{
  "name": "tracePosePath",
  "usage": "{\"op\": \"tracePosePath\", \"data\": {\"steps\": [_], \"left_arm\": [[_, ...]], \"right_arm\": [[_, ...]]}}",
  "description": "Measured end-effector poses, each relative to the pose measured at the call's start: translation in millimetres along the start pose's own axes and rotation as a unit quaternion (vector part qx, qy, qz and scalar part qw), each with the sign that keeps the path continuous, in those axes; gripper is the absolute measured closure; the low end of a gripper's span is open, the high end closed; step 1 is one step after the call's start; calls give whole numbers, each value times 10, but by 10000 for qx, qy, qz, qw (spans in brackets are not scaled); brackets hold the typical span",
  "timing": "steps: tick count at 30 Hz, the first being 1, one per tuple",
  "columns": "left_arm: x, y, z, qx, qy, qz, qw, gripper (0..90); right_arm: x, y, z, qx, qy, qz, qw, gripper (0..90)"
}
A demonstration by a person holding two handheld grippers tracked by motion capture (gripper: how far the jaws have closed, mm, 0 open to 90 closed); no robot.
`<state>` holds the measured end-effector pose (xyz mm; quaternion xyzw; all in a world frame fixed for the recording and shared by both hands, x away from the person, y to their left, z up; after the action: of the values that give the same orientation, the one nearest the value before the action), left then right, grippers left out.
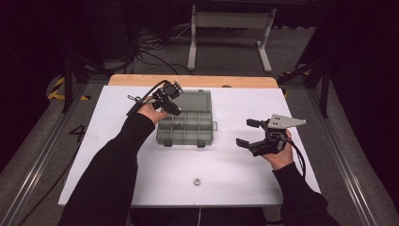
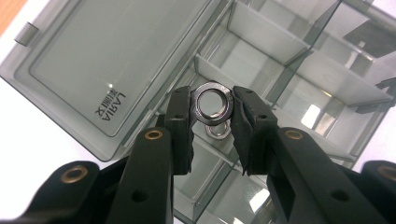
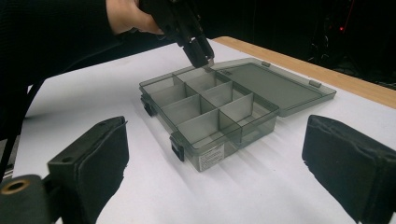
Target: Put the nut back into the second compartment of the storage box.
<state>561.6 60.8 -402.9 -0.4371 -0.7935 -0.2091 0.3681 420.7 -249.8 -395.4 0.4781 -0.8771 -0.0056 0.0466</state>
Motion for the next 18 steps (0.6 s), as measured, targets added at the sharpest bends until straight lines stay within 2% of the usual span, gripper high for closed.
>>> {"op": "tracePosePath", "data": {"steps": [9, 13, 18], "left_arm": [[-137, 11, 44, 27, 144, 24, 9999, 698], [-192, 2, 62, -34, 299, 5, 9995, 697], [-239, 1, 78, 12, 384, 20, 9993, 697]], "right_arm": [[-2, -1, 6, -7, 21, 5, 10000, 78], [-4, -6, 13, -12, 36, 5, 10000, 78], [-11, -5, 23, -42, 62, -3, 10000, 78]]}}
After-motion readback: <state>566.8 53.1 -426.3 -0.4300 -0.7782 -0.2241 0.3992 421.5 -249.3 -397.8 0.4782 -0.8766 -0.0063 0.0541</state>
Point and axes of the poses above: each handheld gripper's, and its own axes: x roughly backward along the jaws, z roughly out of its underside, y roughly to its left, the point moved 4 cm from there along -x, roughly forward along the jaws, and after that the axes turned 15 degrees about -y, right-handed, at the moved point
